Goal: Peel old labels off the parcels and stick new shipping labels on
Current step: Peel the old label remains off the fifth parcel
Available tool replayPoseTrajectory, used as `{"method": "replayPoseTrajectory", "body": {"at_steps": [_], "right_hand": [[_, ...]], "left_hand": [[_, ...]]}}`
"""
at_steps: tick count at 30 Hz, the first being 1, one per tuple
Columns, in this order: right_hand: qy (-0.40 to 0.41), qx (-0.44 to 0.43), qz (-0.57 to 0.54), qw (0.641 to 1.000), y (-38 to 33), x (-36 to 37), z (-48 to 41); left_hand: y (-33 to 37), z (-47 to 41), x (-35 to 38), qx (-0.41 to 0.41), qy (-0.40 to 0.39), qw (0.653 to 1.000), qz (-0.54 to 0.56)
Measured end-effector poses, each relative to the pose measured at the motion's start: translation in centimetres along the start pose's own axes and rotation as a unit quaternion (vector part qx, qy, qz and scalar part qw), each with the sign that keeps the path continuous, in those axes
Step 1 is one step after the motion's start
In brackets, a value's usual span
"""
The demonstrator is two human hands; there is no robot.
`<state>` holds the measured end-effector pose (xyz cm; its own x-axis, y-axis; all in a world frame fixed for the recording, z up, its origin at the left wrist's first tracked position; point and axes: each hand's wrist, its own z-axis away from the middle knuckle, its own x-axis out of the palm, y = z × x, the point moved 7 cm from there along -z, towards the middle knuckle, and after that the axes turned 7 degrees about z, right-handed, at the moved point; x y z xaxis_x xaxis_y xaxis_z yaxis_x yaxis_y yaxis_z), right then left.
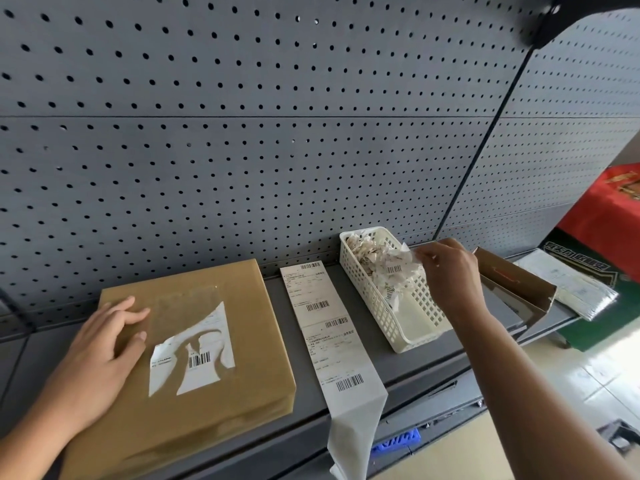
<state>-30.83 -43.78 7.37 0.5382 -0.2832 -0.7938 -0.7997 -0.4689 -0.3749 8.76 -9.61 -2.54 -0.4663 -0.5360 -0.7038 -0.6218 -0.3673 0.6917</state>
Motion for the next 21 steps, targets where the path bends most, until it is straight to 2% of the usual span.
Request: {"method": "replayPoseTrajectory", "body": {"at_steps": [6, 18, 21], "right_hand": [[-0.059, 0.026, -0.005, 0.998, 1.0, 2.9, 0.8], [-0.093, 0.018, -0.004, 0.996, 0.9, 5.5, 1.3], [-0.068, 0.009, -0.008, 0.998, 0.5, 4.9, 1.3]], "left_hand": [[0.6, 0.1, 0.0, 0.000, 0.003, 1.000, 0.009], [0.7, 0.2, 0.1, -0.004, -0.007, 1.000, 0.014], [0.6, 0.1, 0.1, 0.002, -0.006, 1.000, 0.012]]}}
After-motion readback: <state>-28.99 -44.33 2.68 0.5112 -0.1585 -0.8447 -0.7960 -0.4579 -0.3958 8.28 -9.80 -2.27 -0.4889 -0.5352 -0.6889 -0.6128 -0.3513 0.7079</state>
